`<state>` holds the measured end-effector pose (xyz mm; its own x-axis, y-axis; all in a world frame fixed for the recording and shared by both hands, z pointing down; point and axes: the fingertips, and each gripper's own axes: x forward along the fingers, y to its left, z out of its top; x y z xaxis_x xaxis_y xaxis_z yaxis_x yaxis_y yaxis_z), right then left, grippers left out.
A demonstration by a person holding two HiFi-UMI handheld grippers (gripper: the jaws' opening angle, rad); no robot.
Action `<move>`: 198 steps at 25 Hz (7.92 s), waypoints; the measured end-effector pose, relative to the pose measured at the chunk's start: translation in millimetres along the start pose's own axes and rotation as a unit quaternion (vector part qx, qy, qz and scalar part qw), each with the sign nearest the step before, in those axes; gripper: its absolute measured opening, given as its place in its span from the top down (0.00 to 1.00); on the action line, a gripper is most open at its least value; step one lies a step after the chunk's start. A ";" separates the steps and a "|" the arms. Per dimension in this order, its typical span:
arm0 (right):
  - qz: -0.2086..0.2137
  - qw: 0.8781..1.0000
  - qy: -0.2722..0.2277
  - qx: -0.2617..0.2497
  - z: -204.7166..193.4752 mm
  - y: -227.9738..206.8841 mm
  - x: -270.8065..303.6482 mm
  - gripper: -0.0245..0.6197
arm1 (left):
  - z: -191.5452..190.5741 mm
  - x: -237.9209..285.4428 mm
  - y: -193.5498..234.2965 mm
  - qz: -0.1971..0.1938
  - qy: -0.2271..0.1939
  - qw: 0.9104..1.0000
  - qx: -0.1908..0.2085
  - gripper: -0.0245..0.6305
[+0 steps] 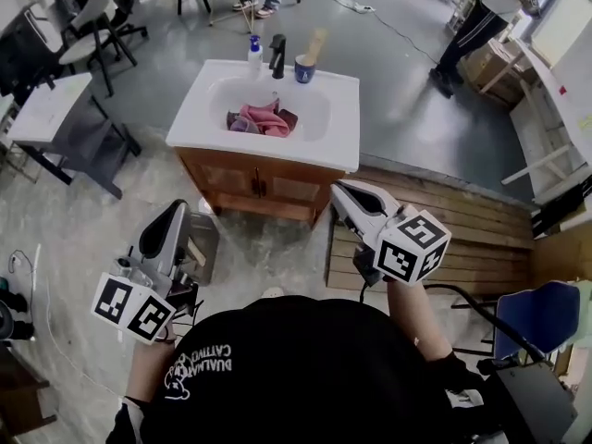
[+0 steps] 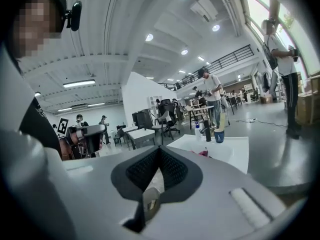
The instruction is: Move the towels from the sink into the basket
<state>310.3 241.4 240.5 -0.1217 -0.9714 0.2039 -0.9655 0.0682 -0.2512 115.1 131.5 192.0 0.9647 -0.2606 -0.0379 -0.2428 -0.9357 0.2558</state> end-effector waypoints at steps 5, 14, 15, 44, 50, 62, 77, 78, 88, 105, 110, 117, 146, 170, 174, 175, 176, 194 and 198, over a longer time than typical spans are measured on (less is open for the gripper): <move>-0.032 0.999 0.018 0.025 -8.4 -27.0 19.9 0.95 | 0.2 31.8 33.4 -0.011 0.008 1.000 0.007 0.95; -0.020 0.996 0.065 0.055 -16.8 -63.3 65.3 0.95 | -20.5 67.7 62.5 -0.020 0.036 0.999 -0.031 0.96; -0.005 0.996 0.064 0.058 -14.2 -63.8 75.6 0.95 | -25.2 69.4 68.3 -0.015 0.044 0.999 -0.028 0.96; 0.212 0.937 0.277 -0.006 -68.6 -174.8 416.4 0.78 | -74.5 118.0 259.8 0.322 0.015 0.941 -0.097 0.95; 0.223 0.915 0.336 0.002 -113.5 -178.1 440.3 0.64 | -84.9 121.5 267.5 0.347 0.034 0.931 -0.110 0.95; 0.189 0.906 0.377 -0.035 -143.0 -188.1 463.0 0.88 | -87.3 94.5 277.3 0.386 0.019 0.914 -0.120 0.95; 0.117 0.934 0.335 -0.046 -95.6 -174.0 452.6 0.94 | -61.7 47.4 281.2 0.357 -0.027 0.927 -0.114 0.95; 0.110 0.938 0.325 -0.048 -88.3 -171.2 451.2 0.94 | -58.7 40.7 280.6 0.355 -0.029 0.928 -0.112 0.96; 0.046 0.979 0.192 -0.042 5.7 -134.2 448.1 0.94 | -39.8 -41.9 279.5 0.354 -0.054 0.928 -0.104 0.95; 0.147 0.984 0.046 -0.087 99.7 43.9 429.9 0.94 | -48.7 -134.5 277.0 0.347 -0.070 0.928 -0.115 0.96; 0.182 0.977 0.065 -0.087 77.9 92.9 428.1 0.94 | -51.3 -166.0 266.9 0.356 -0.069 0.925 -0.117 0.96; 0.225 0.961 0.123 -0.100 15.7 156.4 426.7 0.94 | -60.1 -226.3 246.0 0.384 -0.069 0.914 -0.116 0.96; 0.322 0.798 0.487 -0.151 -369.3 250.0 539.9 0.94 | -228.5 -319.3 292.0 0.542 -0.070 0.798 -0.254 0.95; 0.287 0.657 0.681 -0.149 -591.2 145.6 615.7 0.94 | -389.6 -274.8 384.0 0.549 -0.002 0.728 -0.410 0.95; 0.256 0.649 0.702 -0.142 -606.8 130.0 620.5 0.94 | -396.8 -273.8 382.8 0.553 0.014 0.722 -0.415 0.95; 0.249 0.647 0.706 -0.145 -609.7 125.8 621.5 0.94 | -398.5 -273.0 382.0 0.554 0.014 0.720 -0.419 0.95; 0.244 0.646 0.708 -0.148 -612.6 122.8 623.4 0.94 | -400.2 -272.5 381.6 0.555 0.013 0.716 -0.422 0.95; 0.238 0.651 0.702 -0.164 -636.0 130.9 627.1 0.90 | -421.1 -273.6 373.4 0.564 0.009 0.696 -0.445 0.95; 0.257 0.645 0.702 -0.161 -631.8 136.7 618.4 0.90 | -421.5 -273.6 371.3 0.557 0.012 0.703 -0.441 0.95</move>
<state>-42.3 -206.3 930.1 -0.3140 0.3454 0.8844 -0.6849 0.5626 -0.4629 -195.9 -44.5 704.5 0.2293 -0.7012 0.6750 -0.7022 0.3610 0.6136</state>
